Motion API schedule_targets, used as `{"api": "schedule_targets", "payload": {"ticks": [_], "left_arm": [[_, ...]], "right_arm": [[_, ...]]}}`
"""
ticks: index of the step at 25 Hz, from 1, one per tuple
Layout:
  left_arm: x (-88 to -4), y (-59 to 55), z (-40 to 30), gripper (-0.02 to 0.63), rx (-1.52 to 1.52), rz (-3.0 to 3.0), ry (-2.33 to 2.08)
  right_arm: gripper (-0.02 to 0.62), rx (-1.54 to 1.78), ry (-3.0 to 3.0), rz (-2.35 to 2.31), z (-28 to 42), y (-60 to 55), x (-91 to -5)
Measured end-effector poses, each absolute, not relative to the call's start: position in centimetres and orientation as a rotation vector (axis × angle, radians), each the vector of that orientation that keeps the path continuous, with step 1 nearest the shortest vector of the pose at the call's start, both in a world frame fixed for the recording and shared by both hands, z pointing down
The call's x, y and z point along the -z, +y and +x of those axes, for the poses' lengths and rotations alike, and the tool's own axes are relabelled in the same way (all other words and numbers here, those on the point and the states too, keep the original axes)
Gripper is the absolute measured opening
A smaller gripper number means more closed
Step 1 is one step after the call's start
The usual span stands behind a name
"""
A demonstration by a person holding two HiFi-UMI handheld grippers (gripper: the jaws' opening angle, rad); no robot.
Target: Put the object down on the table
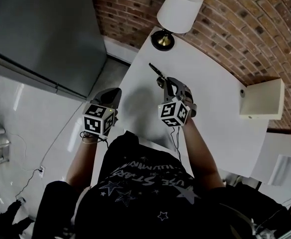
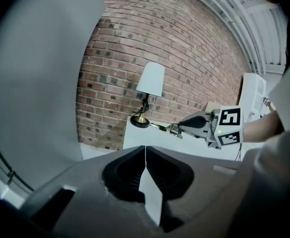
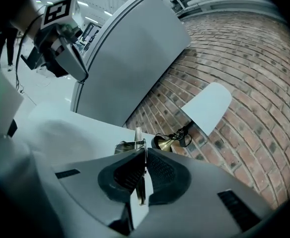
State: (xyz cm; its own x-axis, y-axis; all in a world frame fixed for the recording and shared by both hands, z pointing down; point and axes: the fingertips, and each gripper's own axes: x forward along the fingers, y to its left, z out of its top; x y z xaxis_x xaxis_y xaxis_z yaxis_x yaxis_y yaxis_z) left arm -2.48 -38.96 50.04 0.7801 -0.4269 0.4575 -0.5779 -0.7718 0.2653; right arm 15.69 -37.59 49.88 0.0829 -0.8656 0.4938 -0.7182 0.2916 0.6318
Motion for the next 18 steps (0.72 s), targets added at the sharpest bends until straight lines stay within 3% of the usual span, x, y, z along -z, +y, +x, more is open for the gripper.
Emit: {"api": "schedule_targets", "payload": {"ticks": [18], "left_arm": [[-53.1, -45.6, -1.6, 0.021, -0.582, 2.515, -0.714]], "right_arm": [[0.014, 0.263, -1.585, 1.274, 15.2, -46.1, -56.2]]}}
